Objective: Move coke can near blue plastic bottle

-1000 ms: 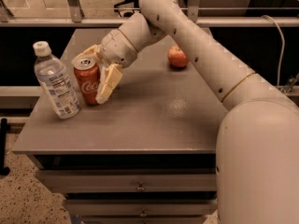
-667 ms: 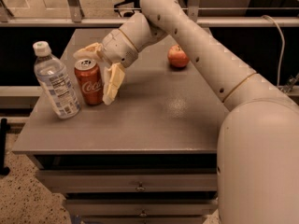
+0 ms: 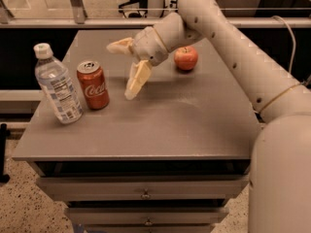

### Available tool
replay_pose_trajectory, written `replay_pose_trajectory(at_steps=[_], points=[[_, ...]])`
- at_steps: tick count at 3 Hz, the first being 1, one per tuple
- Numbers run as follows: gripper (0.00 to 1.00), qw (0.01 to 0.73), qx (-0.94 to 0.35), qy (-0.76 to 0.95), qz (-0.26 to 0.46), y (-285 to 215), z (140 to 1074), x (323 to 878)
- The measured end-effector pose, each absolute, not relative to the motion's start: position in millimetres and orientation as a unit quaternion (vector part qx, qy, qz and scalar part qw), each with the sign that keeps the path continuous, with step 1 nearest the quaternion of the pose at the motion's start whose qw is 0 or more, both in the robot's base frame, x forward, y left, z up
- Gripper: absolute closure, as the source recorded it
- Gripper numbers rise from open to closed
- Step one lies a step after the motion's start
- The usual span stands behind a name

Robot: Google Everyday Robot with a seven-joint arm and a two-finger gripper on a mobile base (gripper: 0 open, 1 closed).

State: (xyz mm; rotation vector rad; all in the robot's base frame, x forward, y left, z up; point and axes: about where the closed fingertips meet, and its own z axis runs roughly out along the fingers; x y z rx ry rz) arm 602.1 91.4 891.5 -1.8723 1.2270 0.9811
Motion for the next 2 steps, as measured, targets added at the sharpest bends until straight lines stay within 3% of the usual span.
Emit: replay_pose_trajectory(at_steps=[1, 2], points=[[0.0, 0.397, -0.662, 0.543, 0.332, 17, 899, 637], [0.0, 0.416, -0.64, 0.564, 0.314, -10, 902, 648]])
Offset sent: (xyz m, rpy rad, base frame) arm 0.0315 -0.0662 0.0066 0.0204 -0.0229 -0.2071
